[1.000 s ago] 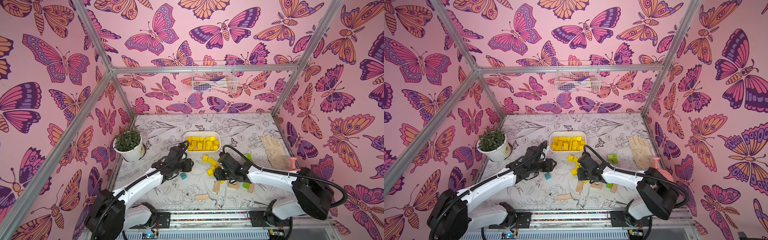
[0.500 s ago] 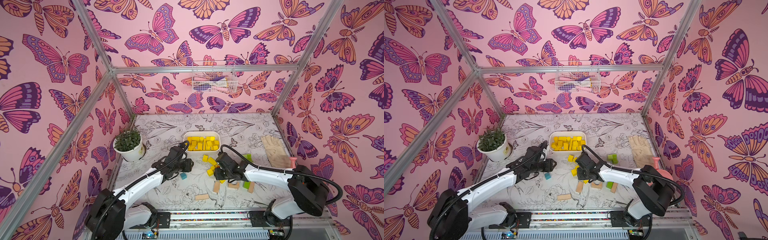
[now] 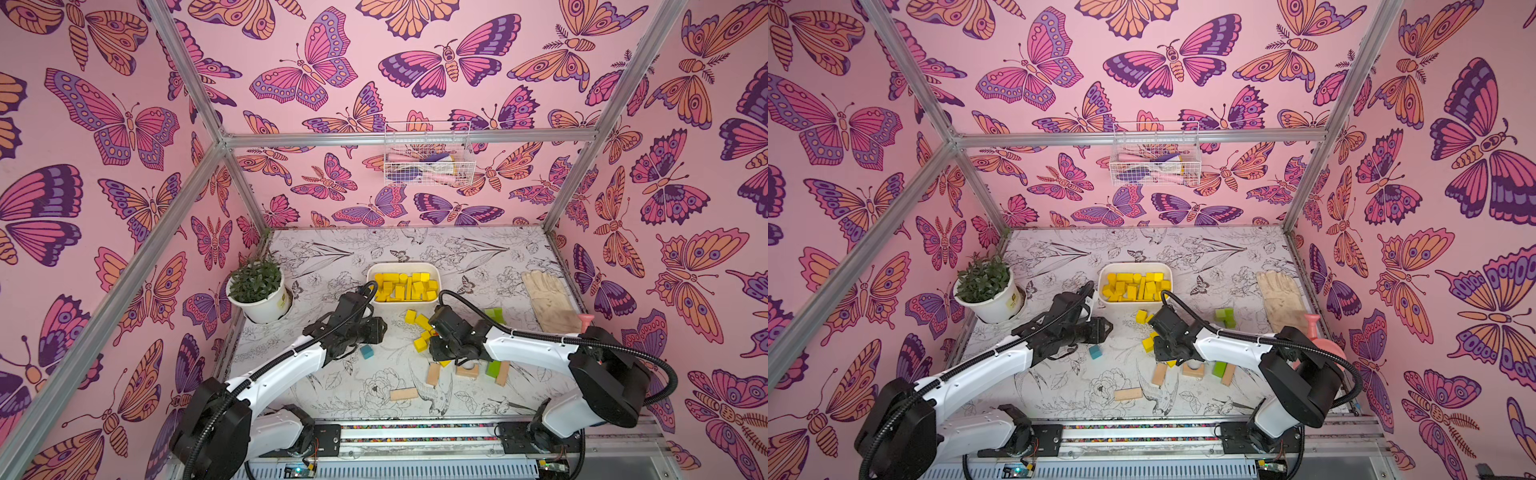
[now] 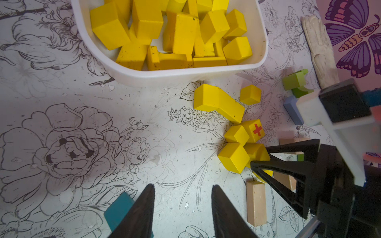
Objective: Pick out the yellow building blocks
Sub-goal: Pick up the building block from the center of the board.
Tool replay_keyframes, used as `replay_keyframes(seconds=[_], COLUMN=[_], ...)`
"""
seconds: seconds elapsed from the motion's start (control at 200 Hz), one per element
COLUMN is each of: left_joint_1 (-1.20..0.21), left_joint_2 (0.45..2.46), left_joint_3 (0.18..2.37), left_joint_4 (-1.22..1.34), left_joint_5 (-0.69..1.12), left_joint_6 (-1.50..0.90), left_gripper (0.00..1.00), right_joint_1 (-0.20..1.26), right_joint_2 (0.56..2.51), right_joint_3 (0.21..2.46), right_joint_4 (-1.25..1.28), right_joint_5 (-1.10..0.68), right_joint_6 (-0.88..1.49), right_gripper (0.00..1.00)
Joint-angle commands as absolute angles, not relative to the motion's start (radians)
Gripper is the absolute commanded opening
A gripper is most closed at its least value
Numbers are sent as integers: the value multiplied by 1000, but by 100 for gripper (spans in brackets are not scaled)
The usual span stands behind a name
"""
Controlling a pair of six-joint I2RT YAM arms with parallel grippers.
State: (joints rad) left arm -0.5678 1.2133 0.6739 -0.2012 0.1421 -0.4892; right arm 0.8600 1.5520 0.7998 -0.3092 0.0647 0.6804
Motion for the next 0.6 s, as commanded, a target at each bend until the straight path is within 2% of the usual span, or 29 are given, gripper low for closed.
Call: replay_keyframes(seconds=[0.0,0.13,0.23,0.596], left_joint_1=[-560,-560,-558,-556], left_joint_2=[1219,1219,1216,1215], left_joint_3=[666,665,663,662], left_joint_4=[-184,-183,-182,-180], left_joint_5=[154,156,156,160], left_joint_6=[-495,-494,-495,-497], left_gripper=[46,46,46,46], right_joint_1=[867,867,867,867], right_joint_2=[1596,1610,1607,1579], right_joint_3=[847,856,854,825], right_joint_4=[-354,-361,-361,-341], right_joint_5=[88,87,89,105], right_joint_6=[684,686,686,693], right_gripper=[43,42,37,32])
